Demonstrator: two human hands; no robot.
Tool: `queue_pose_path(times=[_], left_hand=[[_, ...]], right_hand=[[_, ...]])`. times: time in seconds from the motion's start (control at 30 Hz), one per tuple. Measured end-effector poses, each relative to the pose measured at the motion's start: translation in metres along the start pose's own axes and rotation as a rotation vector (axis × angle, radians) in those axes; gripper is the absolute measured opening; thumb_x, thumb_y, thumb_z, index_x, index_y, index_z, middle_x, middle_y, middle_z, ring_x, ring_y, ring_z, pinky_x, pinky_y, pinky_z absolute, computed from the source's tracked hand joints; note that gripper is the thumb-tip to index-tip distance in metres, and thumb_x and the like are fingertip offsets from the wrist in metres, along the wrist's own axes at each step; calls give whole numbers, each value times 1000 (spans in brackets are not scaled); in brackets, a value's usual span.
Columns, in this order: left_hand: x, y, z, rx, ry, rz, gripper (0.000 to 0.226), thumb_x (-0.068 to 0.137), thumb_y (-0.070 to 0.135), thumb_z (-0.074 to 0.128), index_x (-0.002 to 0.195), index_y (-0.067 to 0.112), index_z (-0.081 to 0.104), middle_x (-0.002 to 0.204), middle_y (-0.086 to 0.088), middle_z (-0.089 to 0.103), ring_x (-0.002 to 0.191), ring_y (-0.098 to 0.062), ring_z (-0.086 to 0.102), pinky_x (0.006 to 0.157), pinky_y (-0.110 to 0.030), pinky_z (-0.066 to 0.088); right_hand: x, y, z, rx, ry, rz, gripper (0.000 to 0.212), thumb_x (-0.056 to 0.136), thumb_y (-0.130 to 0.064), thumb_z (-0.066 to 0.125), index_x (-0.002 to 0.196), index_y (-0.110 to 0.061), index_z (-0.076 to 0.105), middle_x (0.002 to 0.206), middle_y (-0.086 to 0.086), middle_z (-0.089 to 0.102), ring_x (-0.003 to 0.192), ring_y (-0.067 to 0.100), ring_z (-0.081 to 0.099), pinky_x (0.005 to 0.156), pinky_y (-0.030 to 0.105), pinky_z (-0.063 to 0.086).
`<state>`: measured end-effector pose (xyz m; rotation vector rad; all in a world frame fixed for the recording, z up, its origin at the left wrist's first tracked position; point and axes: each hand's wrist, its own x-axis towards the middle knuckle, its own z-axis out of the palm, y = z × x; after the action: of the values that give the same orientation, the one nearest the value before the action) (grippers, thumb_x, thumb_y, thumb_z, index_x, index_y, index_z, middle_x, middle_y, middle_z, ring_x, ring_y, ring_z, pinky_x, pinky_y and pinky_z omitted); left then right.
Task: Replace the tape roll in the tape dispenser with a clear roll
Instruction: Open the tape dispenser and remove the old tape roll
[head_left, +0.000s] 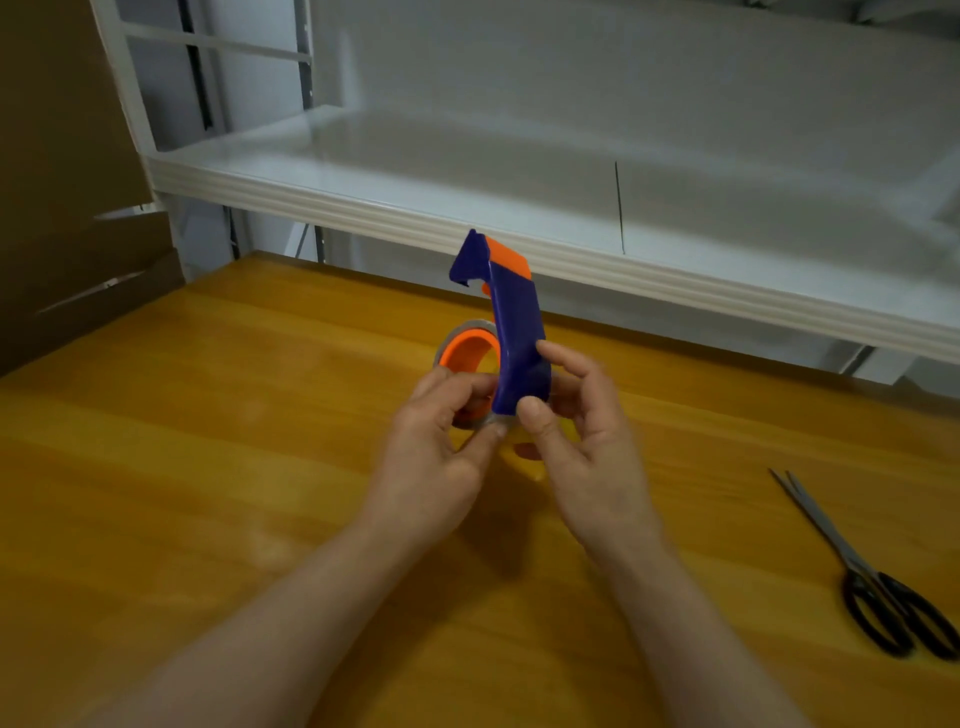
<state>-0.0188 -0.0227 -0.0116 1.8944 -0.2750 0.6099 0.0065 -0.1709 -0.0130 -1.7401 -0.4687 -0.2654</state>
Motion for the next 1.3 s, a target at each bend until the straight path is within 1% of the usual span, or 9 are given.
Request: queue_pose_path(times=[0.13, 0.37, 0.43, 0.57, 0.67, 0.8, 0.97, 1.1, 1.3], left_hand=[[1, -1, -3, 16, 2, 11, 32, 87, 4, 72, 117, 17, 69, 100, 8, 57, 92, 11, 52, 79, -5, 42], [2, -6, -1, 76, -19, 53, 29, 87, 7, 72, 116, 14, 71, 94, 18, 52, 92, 10, 52, 78, -5, 42], [2, -5, -1, 71, -28, 42, 30, 88, 6, 71, 116, 14, 70, 96, 19, 52, 94, 11, 52, 80, -6, 42], [2, -4, -1, 35, -20, 1, 32, 88, 6, 71, 113, 24, 67, 104, 18, 55, 100, 10, 53, 83, -6, 44], [4, -6, -2, 12, 8, -25, 45, 85, 1, 73, 102, 39, 59, 104, 18, 54, 97, 14, 53, 81, -5, 44], [4, -7, 0, -1, -27, -77, 34, 85, 3, 74, 110, 24, 63, 105, 18, 52, 97, 15, 50, 81, -4, 43], [3, -8, 1, -39, -52, -68, 31, 85, 2, 73, 112, 16, 67, 104, 11, 55, 94, 5, 54, 79, -7, 44], [2, -9, 3, -54, -56, -56, 31, 84, 2, 74, 112, 13, 67, 105, 8, 57, 94, 3, 55, 79, -7, 44], [2, -13, 5, -16, -56, -20, 31, 83, -1, 75, 111, 11, 68, 100, 10, 56, 92, 9, 54, 80, -6, 41]], right_hand=[[-2, 2, 2, -231, 2, -81, 71, 84, -35, 77, 148, -32, 46, 138, -10, 49, 123, -2, 53, 87, 23, 58], [0, 6, -6, -486, 66, -235, 63, 87, -46, 63, 143, -19, 55, 133, 1, 63, 109, 1, 61, 88, 2, 46], [0, 6, -7, -565, 82, -290, 62, 90, -47, 60, 142, -14, 57, 139, 7, 63, 117, 13, 65, 95, 3, 46], [2, 6, -8, -701, 124, -415, 58, 95, -46, 56, 138, -7, 61, 143, 14, 62, 125, 23, 66, 99, 28, 56], [4, 6, -14, -736, 191, -497, 51, 100, -40, 54, 136, -5, 62, 137, 14, 67, 126, 22, 64, 105, 28, 51], [6, 5, -21, -655, 314, -508, 44, 102, -30, 53, 135, -2, 62, 132, 14, 68, 122, 23, 65, 101, 28, 53], [3, -2, -18, -518, 381, -400, 49, 99, -36, 56, 139, -7, 55, 123, -2, 63, 101, 15, 65, 82, 21, 55], [1, -7, -13, -306, 397, -129, 60, 93, -54, 52, 142, -20, 45, 127, -8, 66, 102, 3, 66, 77, 12, 54], [-1, -6, 0, 86, 227, 213, 72, 81, -71, 43, 131, -22, 58, 110, 0, 76, 95, 12, 76, 66, 28, 62]])
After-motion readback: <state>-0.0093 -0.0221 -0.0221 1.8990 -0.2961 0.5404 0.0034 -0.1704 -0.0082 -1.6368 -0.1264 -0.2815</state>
